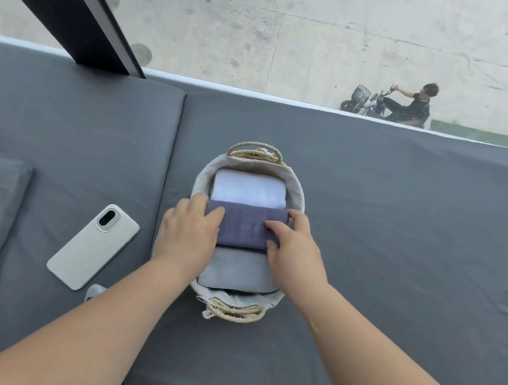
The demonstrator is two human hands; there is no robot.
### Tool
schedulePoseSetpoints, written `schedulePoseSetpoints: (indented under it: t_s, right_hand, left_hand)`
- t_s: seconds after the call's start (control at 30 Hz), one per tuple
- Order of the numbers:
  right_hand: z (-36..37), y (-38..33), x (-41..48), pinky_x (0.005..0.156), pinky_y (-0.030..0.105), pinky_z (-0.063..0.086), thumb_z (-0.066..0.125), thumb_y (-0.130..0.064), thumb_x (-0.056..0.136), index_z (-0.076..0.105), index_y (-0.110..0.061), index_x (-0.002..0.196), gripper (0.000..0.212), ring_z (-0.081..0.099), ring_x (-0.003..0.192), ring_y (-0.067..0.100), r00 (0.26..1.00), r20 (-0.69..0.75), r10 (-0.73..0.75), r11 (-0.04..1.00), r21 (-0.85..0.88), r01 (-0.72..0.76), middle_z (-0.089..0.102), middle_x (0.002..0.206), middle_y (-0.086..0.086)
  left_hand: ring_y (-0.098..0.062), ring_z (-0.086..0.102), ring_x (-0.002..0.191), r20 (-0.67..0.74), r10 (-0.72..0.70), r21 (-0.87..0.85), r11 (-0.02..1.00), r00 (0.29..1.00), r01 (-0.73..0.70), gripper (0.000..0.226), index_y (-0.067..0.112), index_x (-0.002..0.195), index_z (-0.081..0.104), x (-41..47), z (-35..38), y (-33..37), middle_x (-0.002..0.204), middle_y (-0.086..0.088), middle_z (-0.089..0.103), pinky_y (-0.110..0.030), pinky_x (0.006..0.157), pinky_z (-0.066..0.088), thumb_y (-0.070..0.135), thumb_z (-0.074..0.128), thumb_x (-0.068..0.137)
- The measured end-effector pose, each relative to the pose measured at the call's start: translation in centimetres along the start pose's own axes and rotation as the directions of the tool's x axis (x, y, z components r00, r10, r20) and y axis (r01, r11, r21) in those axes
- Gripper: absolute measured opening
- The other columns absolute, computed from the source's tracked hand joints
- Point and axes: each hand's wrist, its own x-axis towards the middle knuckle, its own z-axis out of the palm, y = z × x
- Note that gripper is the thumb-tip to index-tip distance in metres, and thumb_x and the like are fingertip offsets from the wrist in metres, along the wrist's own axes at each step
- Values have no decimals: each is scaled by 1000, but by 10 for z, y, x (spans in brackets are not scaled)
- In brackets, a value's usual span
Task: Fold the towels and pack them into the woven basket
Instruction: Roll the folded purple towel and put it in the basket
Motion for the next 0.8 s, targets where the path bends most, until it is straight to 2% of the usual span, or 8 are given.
schedulePoseSetpoints:
  t_s: [0.1,0.2,0.27,0.37,0.53,0.6,0.7,0.8]
  right_hand:
    - [4,4,-4,90,45,52,70,-21,82,69,-15,114,33,52,121,33,980,-48,-195,932,-320,170,48,145,13]
    - [6,17,-7,115,51,37,68,-36,84,63,-5,132,58,45,140,35,920,144,-364,760,-525,383,48,150,18]
    - [2,27,-7,121,55,21,49,-49,91,53,-8,144,67,38,145,35,873,279,-401,653,-581,486,41,155,20]
    - [-13,37,0,120,56,10,29,-62,93,41,-14,152,77,31,149,33,809,459,-367,544,-600,587,32,160,19]
    - [-37,50,20,121,55,-1,22,-72,95,34,-12,155,85,23,153,27,698,619,-360,379,-587,716,23,164,15]
    - [-42,51,25,120,54,-10,19,-73,96,22,-14,159,87,11,155,25,662,651,-372,347,-564,750,10,167,13]
    - [-36,38,30,119,55,-19,14,-74,95,2,-15,161,89,-7,156,24,671,677,-302,309,-597,741,-9,168,12]
    - [-23,23,35,119,58,-17,14,-78,92,0,-13,161,95,-9,156,28,700,679,-221,287,-640,712,-9,167,15]
  left_hand:
    - [-35,51,125,75,224,182,955,972,-235,48,12,127,64,-10,10,-2,144,-15,50,-52,100,39,19,67,80]
    - [-32,30,147,258,247,186,936,934,-299,65,7,148,45,-25,16,0,160,-16,30,-55,119,14,40,28,95]
    - [-31,13,153,347,208,172,944,915,-280,75,11,157,23,-31,15,0,165,-15,10,-56,121,4,51,10,95]
    - [-29,-9,154,386,235,202,922,892,-330,76,18,158,-4,-31,12,0,165,-12,-15,-58,120,-9,62,9,97]
    - [-26,-10,154,481,273,257,865,833,-432,73,23,158,-7,-16,1,-9,165,-8,-19,-67,113,-15,63,11,100]
    - [-23,-11,154,524,293,256,841,800,-476,72,27,158,-8,-11,-4,-18,164,-4,-20,-68,112,-15,64,10,99]
    - [-20,-12,154,577,278,261,828,768,-496,74,31,158,-7,-3,-7,-24,164,-1,-21,-67,111,-17,68,9,96]
    - [-21,-11,154,619,214,292,831,755,-474,79,31,158,-4,8,-7,-14,165,-1,-18,-67,110,-21,73,8,93]
